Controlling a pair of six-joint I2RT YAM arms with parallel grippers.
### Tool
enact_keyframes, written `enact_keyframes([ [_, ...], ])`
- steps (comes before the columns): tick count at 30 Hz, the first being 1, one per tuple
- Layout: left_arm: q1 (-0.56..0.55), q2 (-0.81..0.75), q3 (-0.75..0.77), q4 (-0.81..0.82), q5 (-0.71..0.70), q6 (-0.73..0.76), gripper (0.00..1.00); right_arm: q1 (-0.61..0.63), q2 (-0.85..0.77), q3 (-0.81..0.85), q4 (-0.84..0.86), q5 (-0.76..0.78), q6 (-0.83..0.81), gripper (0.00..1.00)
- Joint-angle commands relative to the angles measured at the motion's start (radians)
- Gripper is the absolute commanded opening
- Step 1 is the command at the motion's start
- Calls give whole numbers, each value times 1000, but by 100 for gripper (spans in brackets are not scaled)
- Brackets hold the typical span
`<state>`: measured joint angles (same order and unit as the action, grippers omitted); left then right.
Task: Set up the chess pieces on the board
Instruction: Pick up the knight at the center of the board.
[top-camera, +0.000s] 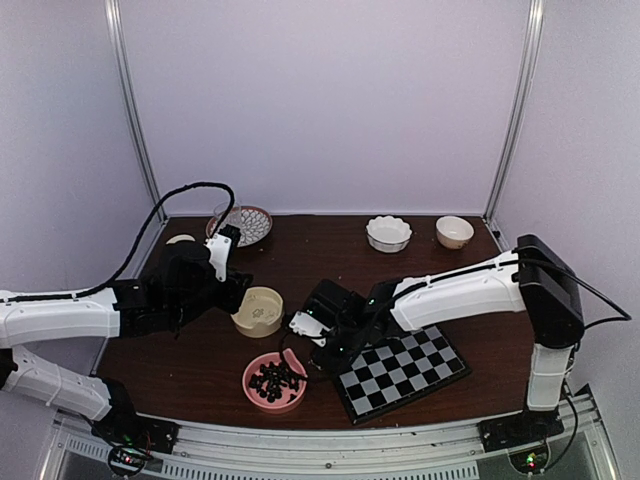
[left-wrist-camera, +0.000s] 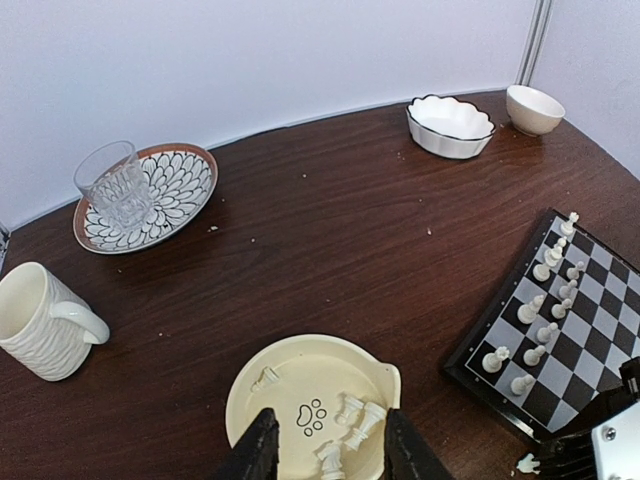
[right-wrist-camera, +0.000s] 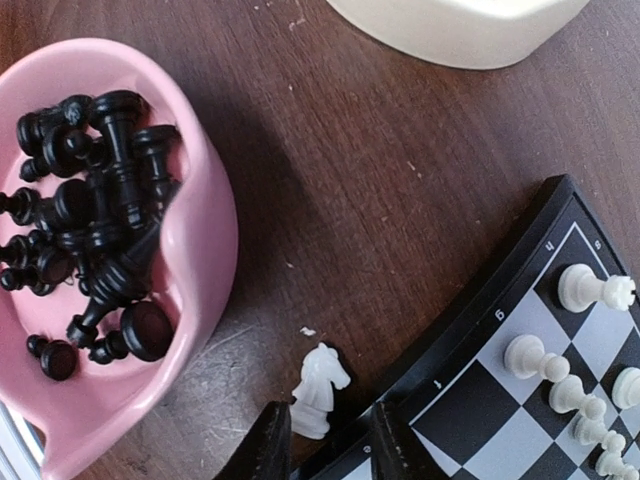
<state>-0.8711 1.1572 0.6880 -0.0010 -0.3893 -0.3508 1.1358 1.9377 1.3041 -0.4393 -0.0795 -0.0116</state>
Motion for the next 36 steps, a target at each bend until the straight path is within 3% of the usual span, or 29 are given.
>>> enact_keyframes([
  [1,7,-2,-4,41,-2,-11,36,10,37,39,-40,52,7,30],
  [36,6,6,-2,41,6,-8,36,79,107,83,-133,188,-4,29],
])
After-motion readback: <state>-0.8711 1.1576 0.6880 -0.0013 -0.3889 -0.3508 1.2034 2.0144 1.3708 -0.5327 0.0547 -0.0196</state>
